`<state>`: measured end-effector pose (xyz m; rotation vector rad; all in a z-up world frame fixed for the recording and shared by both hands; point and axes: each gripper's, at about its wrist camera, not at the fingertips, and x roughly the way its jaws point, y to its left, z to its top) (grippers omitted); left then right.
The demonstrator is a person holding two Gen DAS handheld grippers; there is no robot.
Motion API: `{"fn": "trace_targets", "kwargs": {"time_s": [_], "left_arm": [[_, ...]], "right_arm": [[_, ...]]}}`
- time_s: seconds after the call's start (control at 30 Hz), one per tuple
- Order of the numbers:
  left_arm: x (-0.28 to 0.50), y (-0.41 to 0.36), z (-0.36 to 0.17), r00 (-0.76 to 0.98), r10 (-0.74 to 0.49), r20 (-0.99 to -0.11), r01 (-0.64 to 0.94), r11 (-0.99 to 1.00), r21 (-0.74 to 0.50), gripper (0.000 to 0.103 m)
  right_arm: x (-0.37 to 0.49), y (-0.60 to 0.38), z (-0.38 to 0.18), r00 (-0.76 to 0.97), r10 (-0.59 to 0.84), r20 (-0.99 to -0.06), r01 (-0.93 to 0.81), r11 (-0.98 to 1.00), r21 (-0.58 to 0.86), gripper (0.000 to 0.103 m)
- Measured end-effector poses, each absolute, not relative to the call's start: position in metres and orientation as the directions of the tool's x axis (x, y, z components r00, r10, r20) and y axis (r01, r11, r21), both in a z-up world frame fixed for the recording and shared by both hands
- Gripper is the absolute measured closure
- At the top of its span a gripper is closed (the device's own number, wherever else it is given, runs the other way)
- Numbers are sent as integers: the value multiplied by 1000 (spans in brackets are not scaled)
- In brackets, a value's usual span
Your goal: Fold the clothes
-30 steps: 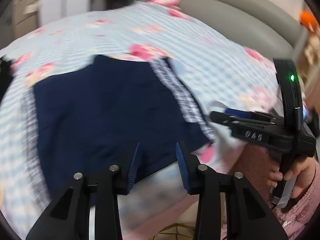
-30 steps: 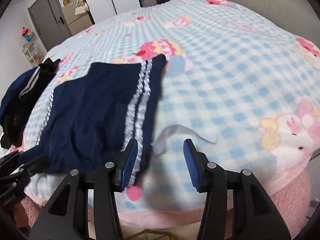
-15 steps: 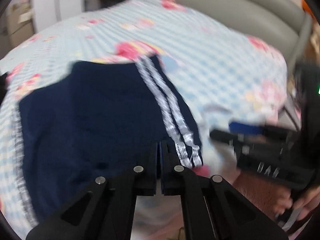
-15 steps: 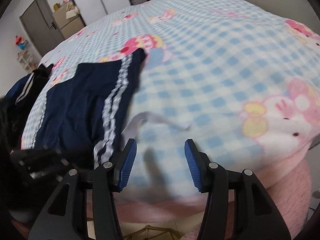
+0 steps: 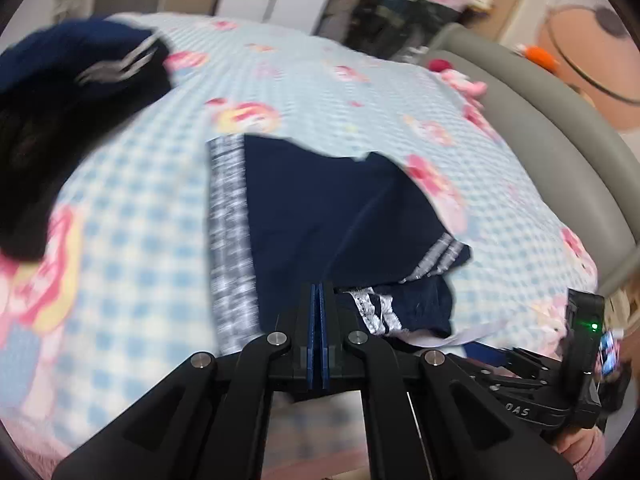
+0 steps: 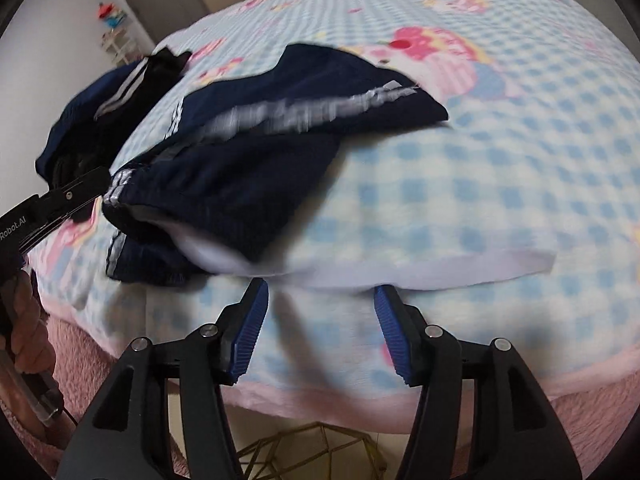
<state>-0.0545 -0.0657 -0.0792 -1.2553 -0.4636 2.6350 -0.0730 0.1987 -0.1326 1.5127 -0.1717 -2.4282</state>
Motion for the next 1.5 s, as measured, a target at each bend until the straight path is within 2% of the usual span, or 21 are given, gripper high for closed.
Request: {"fn": "trace_targets", "kwargs": {"time_s": [0.13,0.23,0.37,0.43,0.5,0.53,0.6,0.63,0.67,0.9,0.97,1.0,1.07,1.17,1.37,1.5], "left_arm": [[-46,-86,-83,-629,307,-714,-13,-923,-386,100],[-44,-84,-83,-616,344,-709,-59,-917,-394,100],[-43,-75,-77,-626,316,-714,-90,-938,-336,100],[-44,-76,-74,-633,294,-717,-80,-945,-317,100],[-43,-81,-71,-642,287,-711,-63,-944,-323,99],[-41,-81,-69,-647,280,-709,-73,-948,-308,98],[-37,-75,-64,-653,268,-708,-106,-959,-264,82],[-35,-70,-63,-652,276,-706,-137,-959,-248,61],[-33,-66,-62,-652,288,-702,-162,-956,-243,54],[-56,-15,-80,-589,214,-780,-308,-951,-28,55],[-66,-3,-87,-573,173,-801,-333,-942,34,58],[-70,0,-87,-576,153,-803,-334,-941,60,64],[-78,7,-88,-583,114,-804,-333,-937,109,98],[-83,-3,-70,-641,104,-760,-264,-960,92,98],[-72,-73,-23,-753,40,-657,-33,-999,-23,98],[-49,-124,-20,-757,-30,-652,89,-994,-56,98]], "right_arm": [[-73,186,-136,-398,-264,-879,181,-961,207,46],[-74,186,-137,-398,-266,-878,169,-962,215,45],[-72,196,-129,-426,-297,-855,125,-955,269,45],[-73,195,-124,-443,-318,-838,154,-948,279,42],[-74,183,-123,-431,-319,-844,202,-946,254,34],[-76,176,-125,-419,-320,-850,231,-943,240,34],[-80,164,-131,-397,-304,-866,260,-942,212,34],[-84,158,-134,-397,-287,-872,265,-945,191,33],[-88,154,-136,-400,-278,-874,271,-946,177,32],[-110,154,-120,-468,-313,-826,256,-943,213,35],[-109,155,-118,-475,-326,-818,253,-940,228,35],[-107,153,-117,-473,-331,-817,251,-939,235,35],[-104,155,-119,-462,-351,-814,246,-933,263,35],[-101,153,-122,-439,-371,-818,245,-926,288,35],[-102,133,-124,-396,-412,-820,295,-903,311,34],[-106,106,-124,-368,-435,-821,348,-884,313,34]]}}
